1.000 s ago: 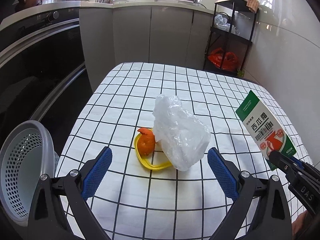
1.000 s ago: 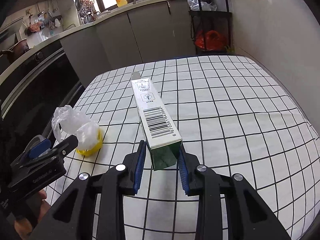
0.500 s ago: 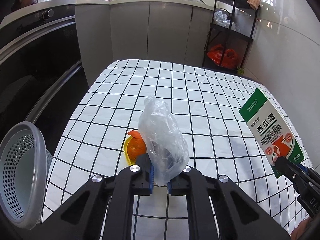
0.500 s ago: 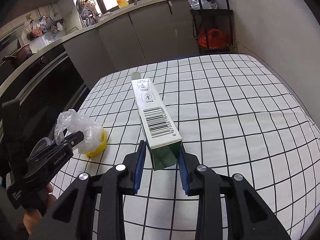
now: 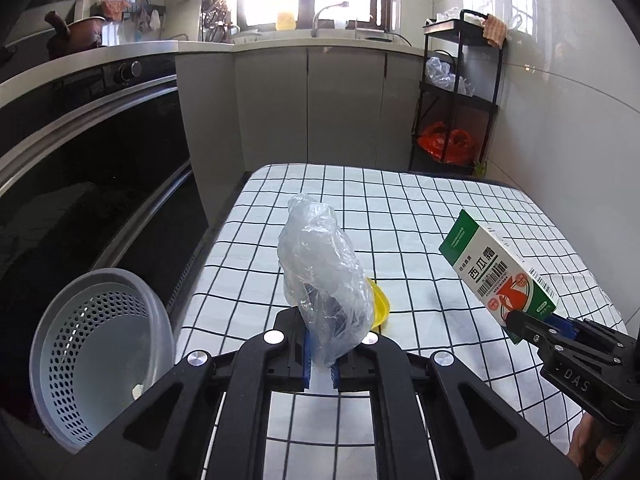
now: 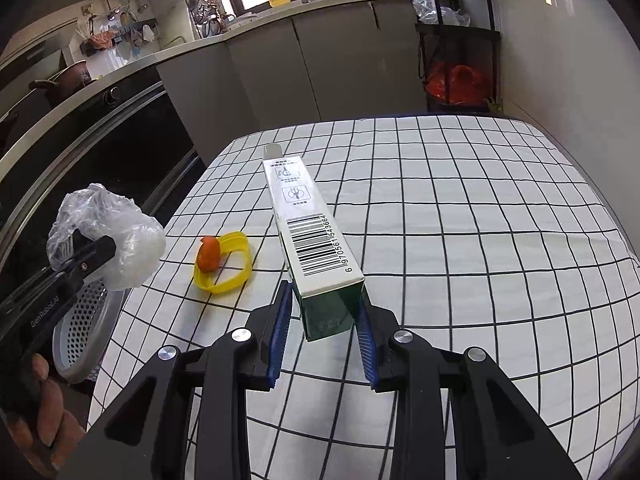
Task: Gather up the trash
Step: 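Carry carton and bag over the grey basket and open both tools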
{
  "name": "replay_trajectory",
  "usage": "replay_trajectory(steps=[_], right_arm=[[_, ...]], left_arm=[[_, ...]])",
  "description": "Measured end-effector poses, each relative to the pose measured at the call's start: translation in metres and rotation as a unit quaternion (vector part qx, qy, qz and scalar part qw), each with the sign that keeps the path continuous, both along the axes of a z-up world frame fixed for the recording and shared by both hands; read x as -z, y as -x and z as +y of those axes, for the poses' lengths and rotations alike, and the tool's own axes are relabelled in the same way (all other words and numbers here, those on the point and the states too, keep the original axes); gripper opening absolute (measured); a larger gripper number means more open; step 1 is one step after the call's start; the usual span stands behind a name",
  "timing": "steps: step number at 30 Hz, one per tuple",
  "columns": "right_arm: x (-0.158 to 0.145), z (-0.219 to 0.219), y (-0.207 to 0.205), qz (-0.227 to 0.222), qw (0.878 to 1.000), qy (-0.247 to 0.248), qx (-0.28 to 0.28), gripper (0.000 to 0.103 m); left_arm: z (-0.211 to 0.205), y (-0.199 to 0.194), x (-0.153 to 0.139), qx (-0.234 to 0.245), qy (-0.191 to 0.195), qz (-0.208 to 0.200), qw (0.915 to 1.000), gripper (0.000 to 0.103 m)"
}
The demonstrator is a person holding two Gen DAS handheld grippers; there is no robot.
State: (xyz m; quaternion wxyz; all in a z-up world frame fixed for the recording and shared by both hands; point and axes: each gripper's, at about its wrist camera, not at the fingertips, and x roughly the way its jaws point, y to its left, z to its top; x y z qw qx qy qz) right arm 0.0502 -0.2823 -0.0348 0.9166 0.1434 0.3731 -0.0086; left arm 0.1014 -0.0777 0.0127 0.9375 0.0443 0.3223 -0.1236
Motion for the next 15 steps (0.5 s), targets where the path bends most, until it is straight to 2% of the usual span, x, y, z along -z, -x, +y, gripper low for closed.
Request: replay_trajectory(steps=[5, 15], right_arm=[[-0.001, 0.034, -0.003, -0.004, 0.999, 0.008, -0.036, 0.030], [-0.003, 0.136, -0.011, -0.011, 0.991, -0.006, -0.134, 0.030]], left_arm=[[0.046, 0.006, -0.010, -0.033, -0.011, -0.012, 0.9993, 0.007], [0.161, 0.019, -0.009, -0.113, -0.027, 0.001, 0.9932, 0.007]])
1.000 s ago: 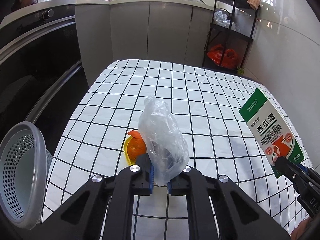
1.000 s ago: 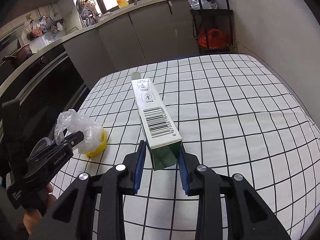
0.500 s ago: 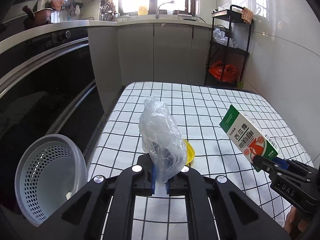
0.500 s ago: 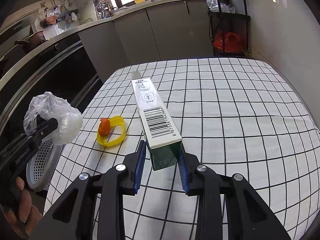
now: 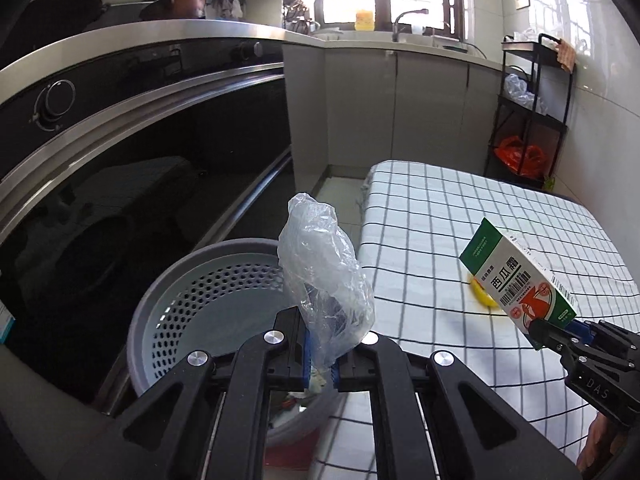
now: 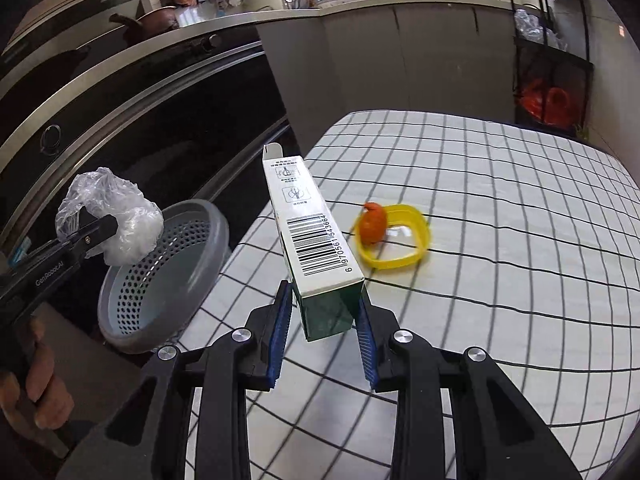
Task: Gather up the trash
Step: 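Carry carton and bag over the grey basket and open both tools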
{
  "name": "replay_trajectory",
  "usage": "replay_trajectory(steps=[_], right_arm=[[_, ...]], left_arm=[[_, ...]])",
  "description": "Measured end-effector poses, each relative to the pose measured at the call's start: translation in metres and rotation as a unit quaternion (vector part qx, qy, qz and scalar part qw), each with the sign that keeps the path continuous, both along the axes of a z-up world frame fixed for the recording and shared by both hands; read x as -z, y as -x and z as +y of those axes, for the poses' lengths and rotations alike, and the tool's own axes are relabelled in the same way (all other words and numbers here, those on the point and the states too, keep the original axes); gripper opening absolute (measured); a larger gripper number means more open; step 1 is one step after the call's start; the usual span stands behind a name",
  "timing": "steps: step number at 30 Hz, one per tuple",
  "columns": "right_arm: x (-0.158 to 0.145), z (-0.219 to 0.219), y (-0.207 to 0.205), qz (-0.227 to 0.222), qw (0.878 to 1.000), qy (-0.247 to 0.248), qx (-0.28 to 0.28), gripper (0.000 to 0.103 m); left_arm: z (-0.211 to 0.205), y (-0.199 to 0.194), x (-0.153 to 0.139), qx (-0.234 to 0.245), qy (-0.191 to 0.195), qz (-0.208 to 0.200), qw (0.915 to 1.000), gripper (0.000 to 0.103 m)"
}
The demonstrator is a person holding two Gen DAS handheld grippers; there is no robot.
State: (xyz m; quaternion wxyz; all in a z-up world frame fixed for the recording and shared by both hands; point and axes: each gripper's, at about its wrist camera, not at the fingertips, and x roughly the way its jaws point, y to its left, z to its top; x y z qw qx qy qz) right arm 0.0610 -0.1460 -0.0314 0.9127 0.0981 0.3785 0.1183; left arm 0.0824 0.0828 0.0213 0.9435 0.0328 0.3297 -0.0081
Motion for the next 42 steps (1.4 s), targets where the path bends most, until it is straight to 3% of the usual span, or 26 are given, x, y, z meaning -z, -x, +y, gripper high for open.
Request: replay_trajectory(steps=[7, 16, 24, 42], right_arm=[[0.000, 0.061, -0.006, -0.002, 0.999, -0.008, -0.043, 0.030], [-0.002, 0.131, -0.026, -0.010, 0.996, 0.016, -0.085, 0.030], [0.007, 0.161, -0.044, 0.013, 0.994, 0.031, -0.103, 0.030], [0.022, 0.185, -0.067, 0.049, 0.992, 0.050, -0.108, 0.030]], left_arm=[[0.062, 0.002, 0.015, -0.040, 0.017, 0.008, 0.9990, 0.007], [0.100, -0.014, 0.041, -0.063, 0.018, 0.034, 0.9973, 0.008], [0.131, -0.030, 0.055, -0.074, 0.076, 0.073, 0.9917, 0.008], [0.137, -0.043, 0.073, -0.083, 0.084, 0.105, 0.9875, 0.010]])
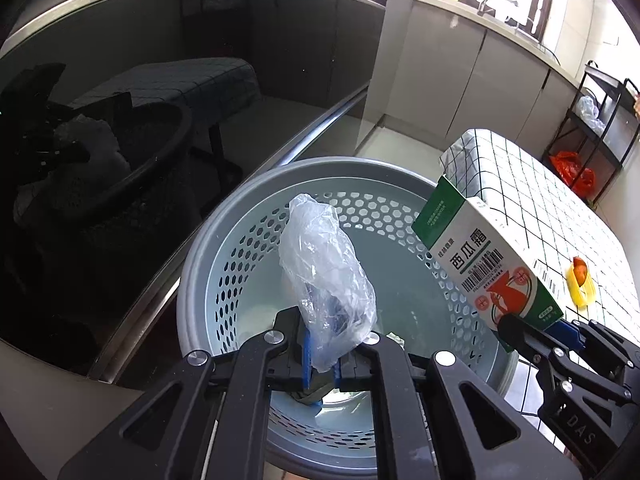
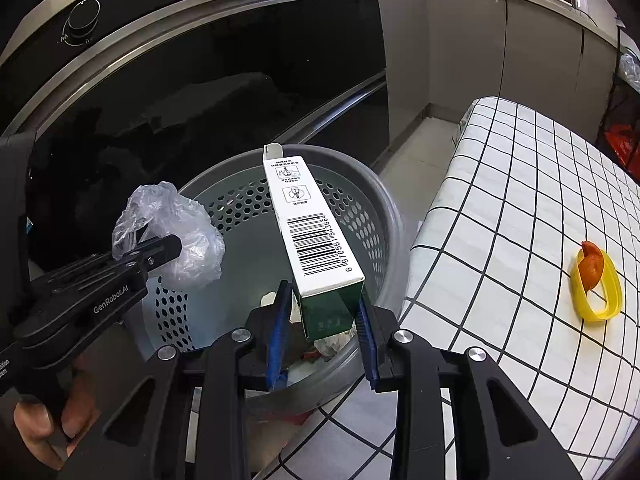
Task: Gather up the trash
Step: 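Carry carton and bag over the grey basket and open both tools, then move both tools back over the table toward the yellow lid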
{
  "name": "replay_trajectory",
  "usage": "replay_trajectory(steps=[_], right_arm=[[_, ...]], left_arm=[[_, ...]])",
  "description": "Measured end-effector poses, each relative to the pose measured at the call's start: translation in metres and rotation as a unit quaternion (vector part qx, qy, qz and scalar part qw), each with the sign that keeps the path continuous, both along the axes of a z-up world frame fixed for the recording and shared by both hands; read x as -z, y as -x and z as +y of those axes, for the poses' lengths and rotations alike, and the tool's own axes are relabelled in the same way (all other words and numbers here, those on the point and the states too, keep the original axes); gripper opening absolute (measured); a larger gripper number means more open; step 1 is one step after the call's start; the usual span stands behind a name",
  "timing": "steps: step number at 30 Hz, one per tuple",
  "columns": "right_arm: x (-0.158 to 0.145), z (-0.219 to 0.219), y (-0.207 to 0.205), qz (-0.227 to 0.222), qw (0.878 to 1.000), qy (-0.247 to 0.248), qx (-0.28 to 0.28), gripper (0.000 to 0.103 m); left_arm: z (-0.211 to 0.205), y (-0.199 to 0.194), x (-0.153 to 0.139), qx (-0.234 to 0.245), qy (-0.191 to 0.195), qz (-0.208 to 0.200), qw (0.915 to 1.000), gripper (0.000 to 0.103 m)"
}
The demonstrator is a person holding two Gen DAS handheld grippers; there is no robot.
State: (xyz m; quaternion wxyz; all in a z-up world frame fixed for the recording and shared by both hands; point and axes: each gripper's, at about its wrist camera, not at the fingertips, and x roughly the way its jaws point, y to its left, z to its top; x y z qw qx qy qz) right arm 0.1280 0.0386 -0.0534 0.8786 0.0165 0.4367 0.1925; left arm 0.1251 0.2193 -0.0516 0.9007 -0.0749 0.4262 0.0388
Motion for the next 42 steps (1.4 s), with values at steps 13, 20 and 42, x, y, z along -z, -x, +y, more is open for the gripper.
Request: replay_trajectory(steps=[13, 20, 42], right_arm=[[-0.006, 0.000, 0.000, -0.013, 1.000, -0.010, 0.014, 0.054], [-0.007, -0.002, 0.005, -0.013, 1.000, -0.016, 0.017, 0.054], [-0.018, -0.073, 0.030, -0.042, 0.996, -0.002, 0.081, 0.057]], left_arm=[[0.008, 0.003, -0.002, -0.018, -0.003, -0.003, 0.9998, 0.054], [0.010, 0.002, -0.002, -0.025, -0.004, 0.005, 0.9997, 0.058], [-0.040, 0.008, -0.010, 0.025, 0.002, -0.013, 0.9996, 0.064]])
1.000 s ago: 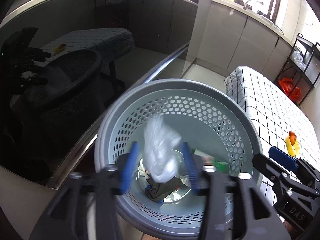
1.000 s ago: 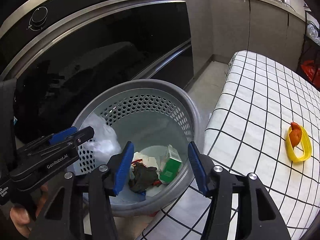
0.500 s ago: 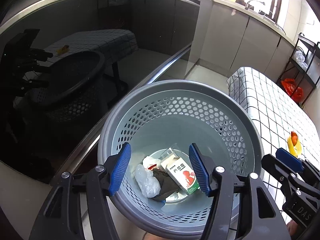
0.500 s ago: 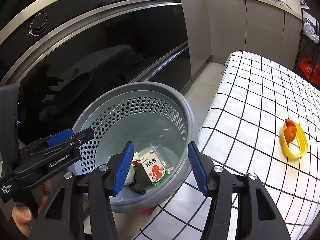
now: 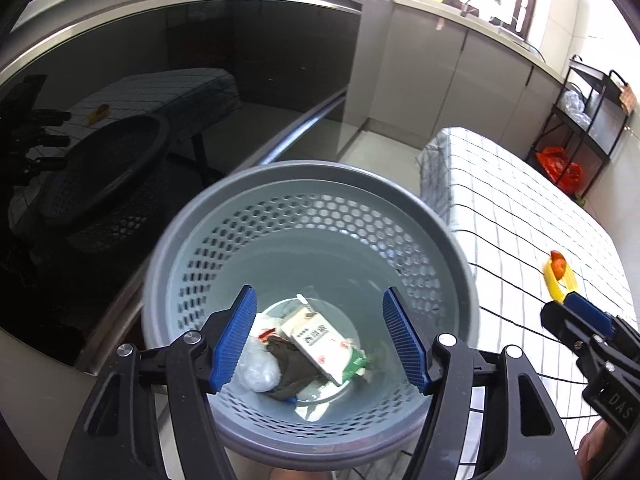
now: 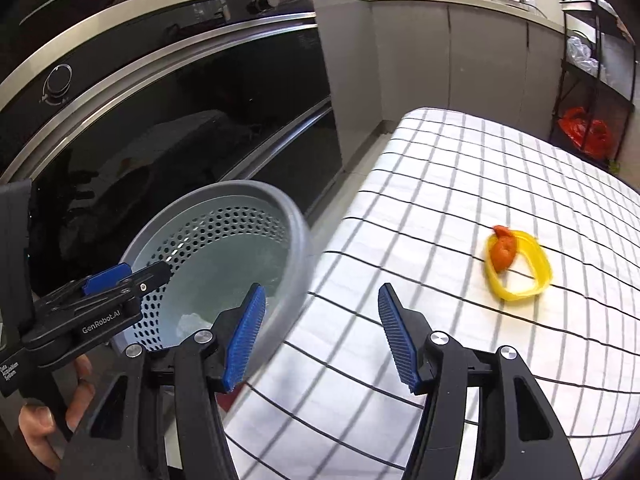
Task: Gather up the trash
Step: 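Move both tools back over the table toward the yellow lid, then grasp the orange peel with the right tool while the left tool grasps the yellow plastic lid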
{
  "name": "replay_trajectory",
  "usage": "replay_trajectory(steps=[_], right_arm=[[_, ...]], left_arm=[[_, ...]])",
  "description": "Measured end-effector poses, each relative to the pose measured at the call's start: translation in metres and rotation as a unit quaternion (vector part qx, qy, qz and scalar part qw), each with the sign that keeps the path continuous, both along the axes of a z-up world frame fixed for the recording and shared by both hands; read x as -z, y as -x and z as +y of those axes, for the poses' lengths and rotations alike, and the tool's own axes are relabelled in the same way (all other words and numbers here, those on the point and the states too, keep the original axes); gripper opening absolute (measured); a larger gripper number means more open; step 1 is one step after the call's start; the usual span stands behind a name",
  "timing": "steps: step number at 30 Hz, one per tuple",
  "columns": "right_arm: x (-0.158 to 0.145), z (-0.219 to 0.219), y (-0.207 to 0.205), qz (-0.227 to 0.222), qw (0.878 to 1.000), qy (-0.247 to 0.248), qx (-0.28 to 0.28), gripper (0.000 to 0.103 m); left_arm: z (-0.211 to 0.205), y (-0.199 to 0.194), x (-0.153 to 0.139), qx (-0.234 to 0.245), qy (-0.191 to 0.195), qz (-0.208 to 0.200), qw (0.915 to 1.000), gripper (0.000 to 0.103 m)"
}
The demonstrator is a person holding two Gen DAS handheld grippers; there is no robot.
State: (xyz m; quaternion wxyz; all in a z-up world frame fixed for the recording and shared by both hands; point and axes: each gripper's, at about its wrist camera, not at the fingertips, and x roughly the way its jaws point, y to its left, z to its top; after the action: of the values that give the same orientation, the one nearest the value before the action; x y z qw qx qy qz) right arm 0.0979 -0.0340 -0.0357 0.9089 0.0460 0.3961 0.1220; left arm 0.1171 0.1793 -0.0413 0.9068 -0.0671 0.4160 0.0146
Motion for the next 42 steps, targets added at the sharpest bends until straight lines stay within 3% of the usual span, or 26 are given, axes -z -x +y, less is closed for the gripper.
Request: replay_trajectory(steps=[9, 19, 38, 42], right_arm=[[0.004, -0.076, 0.009, -0.011, 0.997, 0.016, 0.070, 0.059], [0.027, -0.134, -0.017, 0.007, 0.994, 0.033, 0.108, 0.058], [0.054, -0.136, -0.078, 0.022, 0.994, 0.040, 0.095, 0.058], [0.055, -0.133, -0.081, 0.025, 0.995, 0.039, 0.088, 0.045]], left_arm=[[-0.050, 0.005, -0.007, 0.051, -0.001, -0.016, 0.9986, 0.071], [-0.098, 0.006, -0.008, 0.097, -0.001, -0.019, 0.9951, 0.076], [-0.130, 0.003, -0.001, 0.118, -0.015, -0.005, 0.9929, 0.081], [-0.131, 0.003, 0.000, 0.121, -0.018, -0.003, 0.9925, 0.081]])
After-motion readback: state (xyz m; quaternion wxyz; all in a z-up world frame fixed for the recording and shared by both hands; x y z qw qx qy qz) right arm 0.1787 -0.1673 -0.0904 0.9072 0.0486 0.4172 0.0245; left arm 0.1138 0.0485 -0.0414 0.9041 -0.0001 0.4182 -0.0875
